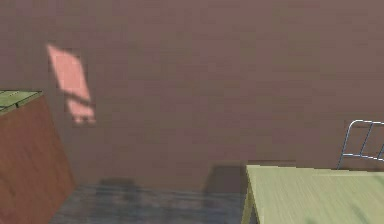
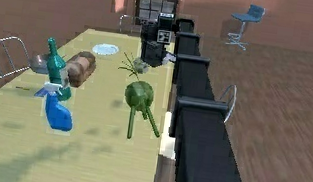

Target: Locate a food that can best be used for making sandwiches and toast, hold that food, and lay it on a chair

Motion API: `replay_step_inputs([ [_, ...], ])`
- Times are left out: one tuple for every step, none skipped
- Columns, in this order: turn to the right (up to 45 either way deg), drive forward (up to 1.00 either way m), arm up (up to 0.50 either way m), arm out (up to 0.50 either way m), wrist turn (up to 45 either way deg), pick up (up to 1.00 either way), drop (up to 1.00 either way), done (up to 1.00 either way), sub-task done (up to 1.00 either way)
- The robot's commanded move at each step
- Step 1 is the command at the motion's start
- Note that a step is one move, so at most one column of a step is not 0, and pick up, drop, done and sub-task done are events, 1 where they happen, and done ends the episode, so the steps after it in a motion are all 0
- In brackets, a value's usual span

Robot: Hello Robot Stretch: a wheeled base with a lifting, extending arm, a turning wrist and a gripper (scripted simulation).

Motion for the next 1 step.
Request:
replay_step_inputs([
  [0.0, 0.00, 0.00, 0.00, 0.0, 0.00, 0.00, 1.00, 0.00],
])
